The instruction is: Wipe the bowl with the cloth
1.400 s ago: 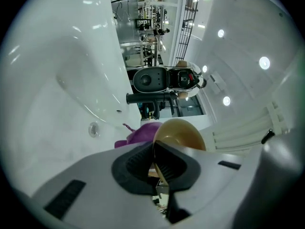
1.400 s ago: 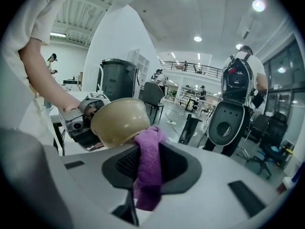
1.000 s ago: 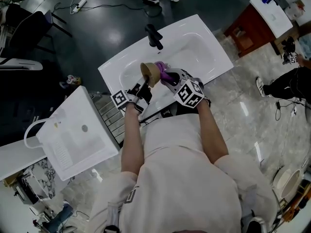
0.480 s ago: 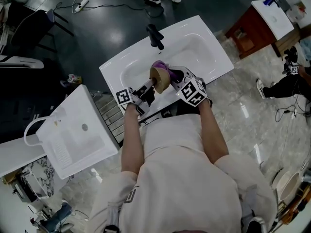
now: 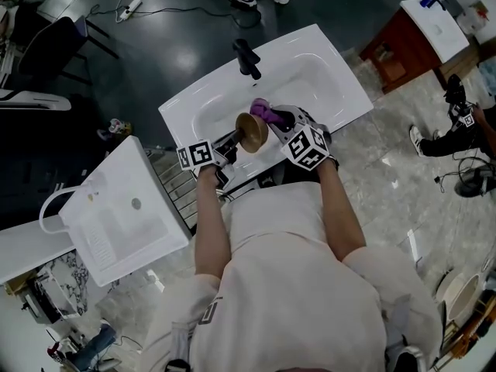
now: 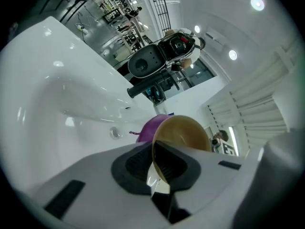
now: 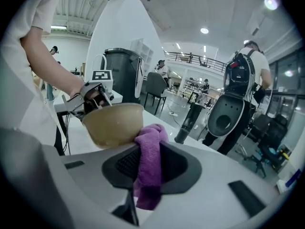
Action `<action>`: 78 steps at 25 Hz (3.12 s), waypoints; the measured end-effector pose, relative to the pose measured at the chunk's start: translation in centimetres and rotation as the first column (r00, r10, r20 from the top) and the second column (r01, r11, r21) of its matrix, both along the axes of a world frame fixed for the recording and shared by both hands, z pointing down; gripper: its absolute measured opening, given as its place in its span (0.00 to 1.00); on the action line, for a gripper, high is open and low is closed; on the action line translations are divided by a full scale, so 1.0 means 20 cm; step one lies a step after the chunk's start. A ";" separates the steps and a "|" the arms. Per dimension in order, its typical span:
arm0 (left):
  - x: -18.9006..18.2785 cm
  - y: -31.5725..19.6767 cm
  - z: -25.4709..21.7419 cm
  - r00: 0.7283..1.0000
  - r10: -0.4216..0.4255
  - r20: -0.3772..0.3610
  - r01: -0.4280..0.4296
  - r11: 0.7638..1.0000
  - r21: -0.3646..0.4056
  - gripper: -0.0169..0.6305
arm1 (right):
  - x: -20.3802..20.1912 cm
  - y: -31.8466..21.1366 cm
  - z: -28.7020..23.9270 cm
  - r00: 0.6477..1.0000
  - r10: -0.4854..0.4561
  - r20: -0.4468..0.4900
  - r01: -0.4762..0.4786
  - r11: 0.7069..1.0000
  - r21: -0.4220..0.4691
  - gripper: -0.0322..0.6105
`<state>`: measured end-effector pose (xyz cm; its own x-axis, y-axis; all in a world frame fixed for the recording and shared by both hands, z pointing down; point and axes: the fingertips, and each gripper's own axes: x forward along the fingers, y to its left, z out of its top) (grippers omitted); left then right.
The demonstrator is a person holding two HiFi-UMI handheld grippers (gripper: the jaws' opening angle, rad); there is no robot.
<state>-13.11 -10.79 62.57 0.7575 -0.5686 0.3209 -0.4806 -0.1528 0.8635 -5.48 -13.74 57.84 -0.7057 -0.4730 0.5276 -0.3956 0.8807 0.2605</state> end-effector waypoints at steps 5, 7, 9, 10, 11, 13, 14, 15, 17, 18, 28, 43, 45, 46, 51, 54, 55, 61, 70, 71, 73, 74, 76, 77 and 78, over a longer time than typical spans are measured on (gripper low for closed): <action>-0.07 -0.01 0.10 0.985 -0.027 0.171 0.030 0.999 -0.013 0.05 | -0.02 0.01 -0.02 0.999 -0.023 0.026 0.023 1.000 -0.010 0.19; -0.10 -0.04 0.09 0.979 -0.078 0.189 0.079 0.997 0.006 0.05 | -0.04 0.03 -0.01 0.999 -0.043 0.018 0.044 0.999 -0.026 0.19; -0.14 -0.07 0.08 0.967 -0.136 0.218 0.133 0.991 0.025 0.05 | -0.05 0.05 0.01 0.998 -0.050 0.026 0.051 0.997 -0.049 0.19; -0.17 -0.09 0.07 0.960 -0.167 0.225 0.163 0.986 0.035 0.05 | -0.05 0.05 0.02 0.998 -0.054 0.029 0.056 0.997 -0.060 0.19; -0.19 -0.10 0.07 0.954 -0.196 0.228 0.192 0.981 0.043 0.05 | -0.06 0.06 0.02 0.998 -0.061 0.034 0.063 0.995 -0.073 0.19; -0.24 -0.11 0.06 0.941 -0.253 0.226 0.247 0.967 0.054 0.05 | -0.08 0.09 0.03 0.996 -0.082 0.047 0.086 0.991 -0.102 0.19; -0.26 -0.11 0.05 0.933 -0.285 0.218 0.280 0.958 0.056 0.05 | -0.10 0.11 0.04 0.994 -0.099 0.050 0.105 0.988 -0.116 0.19; -0.29 -0.11 0.05 0.925 -0.320 0.203 0.315 0.947 0.056 0.05 | -0.11 0.14 0.04 0.991 -0.123 0.051 0.129 0.983 -0.130 0.19; -0.33 -0.12 0.04 0.906 -0.386 0.175 0.383 0.922 0.053 0.05 | -0.15 0.20 0.05 0.981 -0.190 0.040 0.194 0.967 -0.164 0.19; -0.35 -0.12 0.04 0.894 -0.411 0.178 0.408 0.911 0.056 0.05 | -0.18 0.25 0.06 0.972 -0.234 0.032 0.236 0.954 -0.184 0.19; -0.23 -0.15 0.04 0.858 -0.274 0.434 0.229 0.961 0.153 0.05 | -0.26 0.12 -0.21 0.945 -0.112 0.308 0.176 0.966 -0.190 0.19; 0.16 -0.21 -0.10 0.666 -0.014 0.746 -0.223 0.951 0.216 0.06 | -0.04 -0.10 0.13 0.936 0.165 -0.310 -0.139 0.985 0.105 0.19; 0.15 -0.23 -0.12 0.633 -0.035 0.773 -0.223 0.948 0.226 0.06 | -0.02 -0.12 0.12 0.931 0.199 -0.307 -0.173 0.979 0.108 0.19; 0.13 -0.25 -0.13 0.617 -0.056 0.785 -0.213 0.948 0.234 0.06 | -0.01 -0.13 0.12 0.929 0.207 -0.308 -0.180 0.977 0.111 0.19; -0.04 -0.29 -0.20 0.571 -0.189 0.799 -0.113 0.946 0.304 0.06 | -0.03 -0.12 0.17 0.931 0.180 -0.318 -0.176 0.984 0.041 0.19; -0.10 -0.29 -0.22 0.570 -0.248 0.784 -0.055 0.940 0.337 0.06 | -0.10 -0.03 0.23 0.930 0.082 -0.357 -0.101 0.994 -0.036 0.19; -0.11 -0.29 -0.23 0.574 -0.257 0.778 -0.043 0.939 0.342 0.06 | -0.13 0.00 0.24 0.928 0.045 -0.369 -0.069 0.996 -0.052 0.19; -0.03 -0.27 -0.21 0.658 -0.189 0.729 -0.081 0.944 0.318 0.06 | -0.30 0.12 0.21 0.922 -0.111 -0.372 0.104 0.994 -0.038 0.19; 0.15 -0.27 -0.22 0.618 -0.068 0.783 -0.275 0.914 0.297 0.06 | -0.15 -0.03 0.12 0.954 0.087 -0.288 -0.075 0.996 0.055 0.19; 0.17 -0.26 -0.22 0.596 -0.053 0.801 -0.306 0.907 0.288 0.06 | -0.11 -0.06 0.10 0.954 0.125 -0.272 -0.112 0.992 0.061 0.19; 0.22 -0.25 -0.21 0.566 -0.026 0.824 -0.352 0.896 0.270 0.06 | -0.04 -0.11 0.08 0.951 0.198 -0.237 -0.187 0.980 0.069 0.19; 0.23 -0.25 -0.20 0.560 -0.017 0.828 -0.361 0.895 0.262 0.06 | -0.01 -0.13 0.06 0.948 0.228 -0.221 -0.217 0.973 0.075 0.19; 0.21 -0.26 -0.16 0.562 -0.007 0.827 -0.343 0.908 0.240 0.06 | 0.03 -0.15 0.04 0.942 0.273 -0.196 -0.259 0.961 0.094 0.19; 0.18 -0.27 -0.12 0.567 -0.004 0.824 -0.320 0.921 0.225 0.06 | 0.05 -0.16 0.03 0.939 0.289 -0.187 -0.274 0.956 0.104 0.19; 0.14 -0.27 -0.08 0.573 -0.002 0.820 -0.292 0.934 0.206 0.05 | 0.06 -0.17 0.02 0.936 0.301 -0.179 -0.285 0.952 0.111 0.19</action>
<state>-10.22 -16.15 61.04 0.3537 -0.6470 0.6755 -0.8922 -0.4501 0.0361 -4.36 -17.06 58.30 -0.4181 -0.6910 0.5896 -0.5683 0.7054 0.4237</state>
